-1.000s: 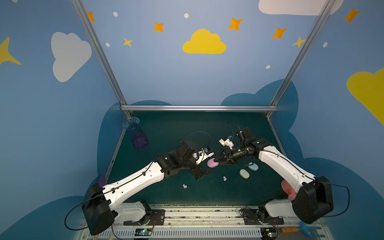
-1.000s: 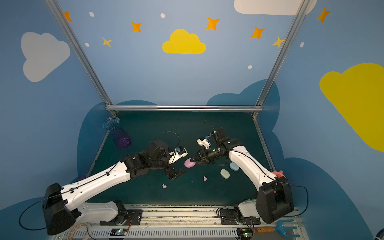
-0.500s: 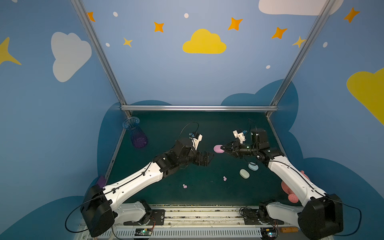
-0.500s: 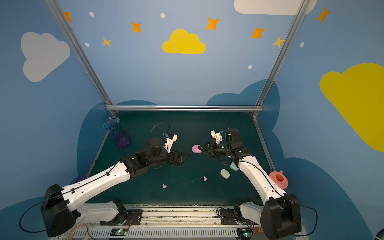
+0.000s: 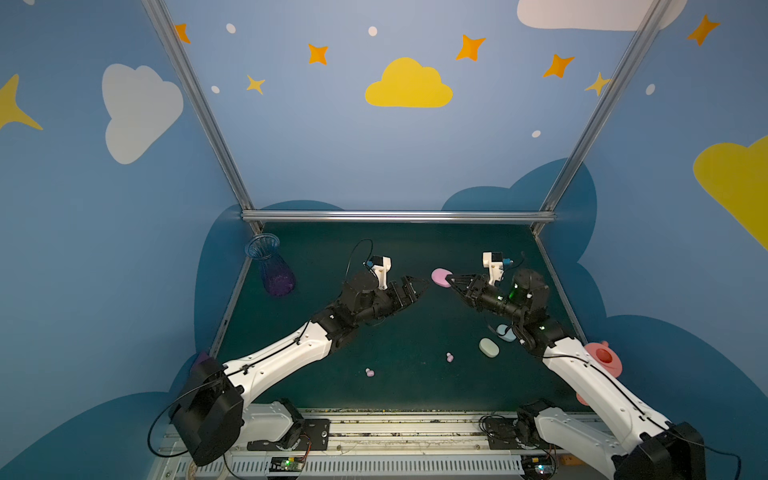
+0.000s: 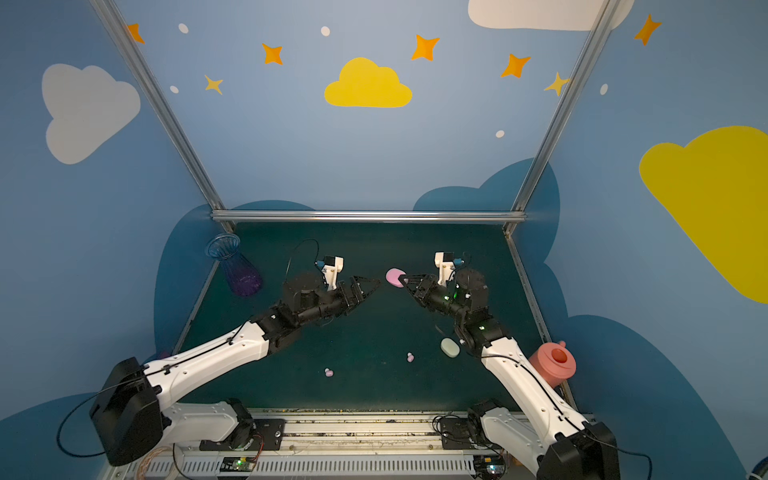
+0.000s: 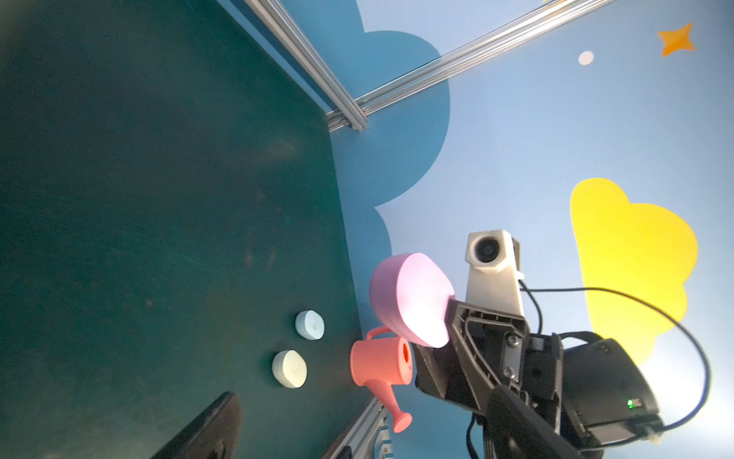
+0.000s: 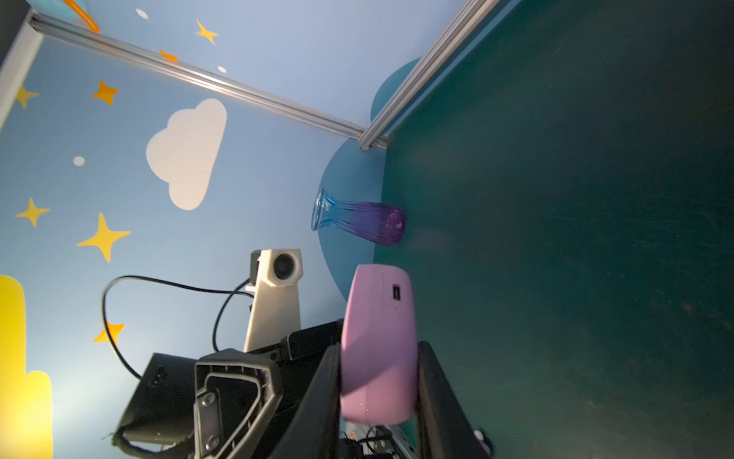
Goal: Insert wireless bluetooth earbuds into charging case
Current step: Pass the charging case.
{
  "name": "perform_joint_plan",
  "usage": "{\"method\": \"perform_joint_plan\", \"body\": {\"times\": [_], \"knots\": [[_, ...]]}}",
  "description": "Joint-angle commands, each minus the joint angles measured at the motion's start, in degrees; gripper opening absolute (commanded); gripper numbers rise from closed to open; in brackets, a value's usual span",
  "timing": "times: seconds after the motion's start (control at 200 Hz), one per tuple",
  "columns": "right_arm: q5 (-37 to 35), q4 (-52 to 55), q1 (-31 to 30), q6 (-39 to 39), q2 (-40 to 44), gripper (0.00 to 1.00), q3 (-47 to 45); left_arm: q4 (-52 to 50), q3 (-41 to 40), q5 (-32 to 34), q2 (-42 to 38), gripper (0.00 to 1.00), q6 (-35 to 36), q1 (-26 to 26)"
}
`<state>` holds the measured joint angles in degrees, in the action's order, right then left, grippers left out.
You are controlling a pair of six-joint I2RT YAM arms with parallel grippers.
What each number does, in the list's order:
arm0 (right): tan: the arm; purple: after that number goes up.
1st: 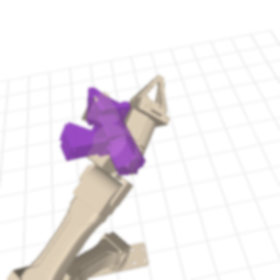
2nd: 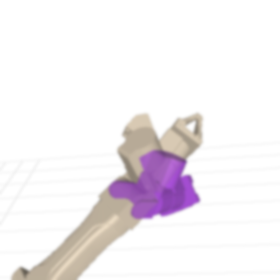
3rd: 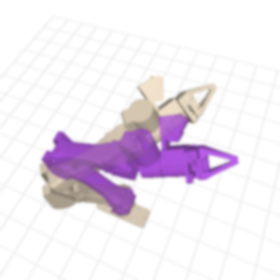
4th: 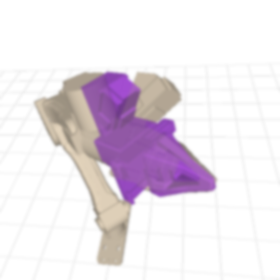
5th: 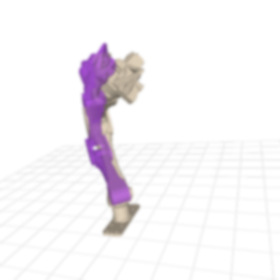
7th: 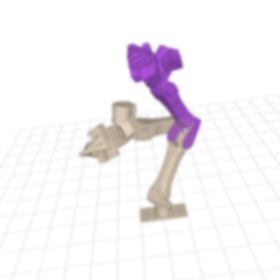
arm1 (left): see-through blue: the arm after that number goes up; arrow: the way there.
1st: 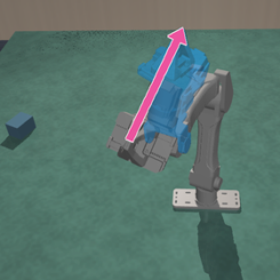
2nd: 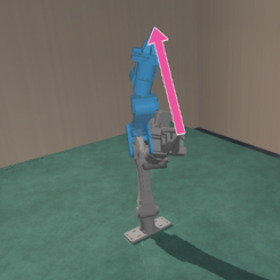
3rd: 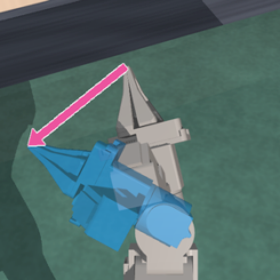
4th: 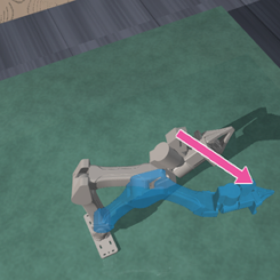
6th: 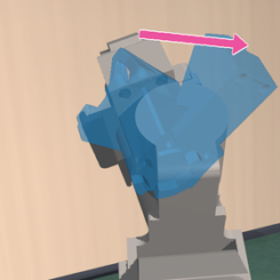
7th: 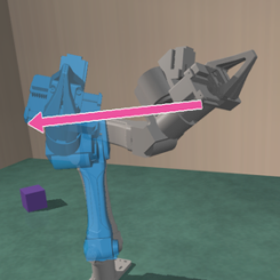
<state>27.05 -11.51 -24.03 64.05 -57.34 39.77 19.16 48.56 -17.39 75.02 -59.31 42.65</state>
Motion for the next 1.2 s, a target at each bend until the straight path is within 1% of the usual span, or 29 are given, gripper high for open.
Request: {"method": "perform_joint_plan", "body": {"times": [0.0, 0.065, 0.08, 0.18, 0.451, 0.636, 0.826, 1.021, 1.101, 1.121, 1.197], "knots": [[-6.38, -9.07, -1.82, 4.29, 0.75, 0.21, -0.96, 10.43, -0.52, 1.01, 0.97, 0.94, -2.26, 0.49], [-7.39, -11.30, -2.76, 5.27, 0.86, 0.21, -1.00, 13.57, -0.80, 1.13, 1.77, 0.92, -2.28, 0.59], [-7.69, -11.83, -3.08, 5.55, 0.91, 0.21, -2.40, 14.46, -0.83, 1.05, 1.92, 0.91, -2.30, 0.63], [-10.63, -14.63, -4.86, 8.09, 1.26, 0.21, -3.79, 18.14, -0.34, 0.34, 3.30, 0.88, -1.71, 1.02], [-13.90, -17.66, -7.85, 10.69, 1.09, 0.21, -4.34, 23.48, -0.21, -0.15, 5.54, 0.77, -1.61, 1.55], [-15.00, -18.92, -9.35, 11.52, 0.84, 0.20, -4.27, 26.83, -0.65, 0.69, 5.53, 0.68, -2.28, 1.68], [-17.30, -19.47, -11.71, 11.53, 0.89, 0.19, -4.35, 28.83, -0.18, 2.29, 5.74, 0.64, -2.94, 2.34], [-18.78, -20.00, -13.26, 11.06, 0.92, 0.19, -4.54, 30.79, -0.87, 4.83, 6.08, 0.58, -5.16, 2.69], [-19.52, -20.25, -14.01, 10.67, 0.92, 0.18, -4.85, 31.87, -1.16, 4.82, 5.90, 0.56, -6.04, 2.74], [-19.84, -20.27, -14.23, 10.73, 0.96, 0.18, -4.99, 32.06, -1.26, 6.78, 5.79, 0.55, -6.21, 2.75], [-21.30, -20.66, -15.09, 10.74, 1.09, 0.17, -5.61, 32.86, -1.52, 8.01, 5.41, 0.54, -6.67, 2.95]]}}
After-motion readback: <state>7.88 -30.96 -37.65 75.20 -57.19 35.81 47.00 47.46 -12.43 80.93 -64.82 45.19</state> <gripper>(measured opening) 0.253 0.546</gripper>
